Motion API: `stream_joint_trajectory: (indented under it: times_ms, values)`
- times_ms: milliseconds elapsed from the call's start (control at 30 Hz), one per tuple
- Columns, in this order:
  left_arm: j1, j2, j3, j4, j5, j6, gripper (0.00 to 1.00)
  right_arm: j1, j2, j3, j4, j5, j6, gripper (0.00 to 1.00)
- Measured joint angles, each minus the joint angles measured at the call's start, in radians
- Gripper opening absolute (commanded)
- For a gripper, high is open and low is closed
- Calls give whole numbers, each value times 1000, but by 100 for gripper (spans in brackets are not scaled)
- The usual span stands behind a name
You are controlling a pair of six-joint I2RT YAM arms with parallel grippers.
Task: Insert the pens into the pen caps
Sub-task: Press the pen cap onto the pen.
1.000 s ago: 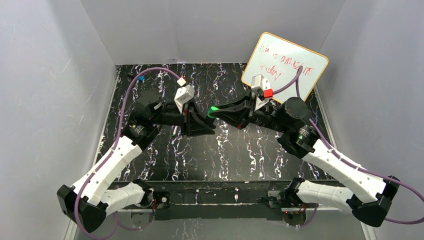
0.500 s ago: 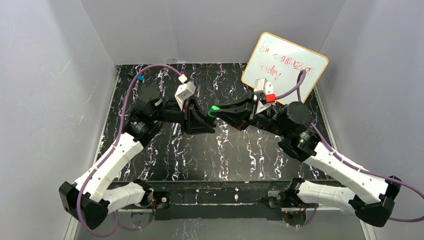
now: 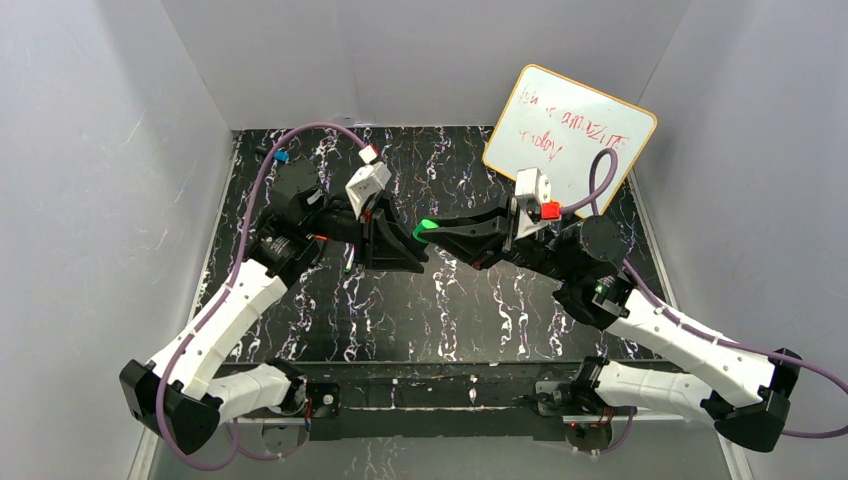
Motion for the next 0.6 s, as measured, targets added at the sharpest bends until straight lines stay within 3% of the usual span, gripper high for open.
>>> stream_joint_trajectory:
  times_ms: [600]
  values:
    - [5,-7,49,-169,29,113,0,27,1,-3,4,-10,4,1]
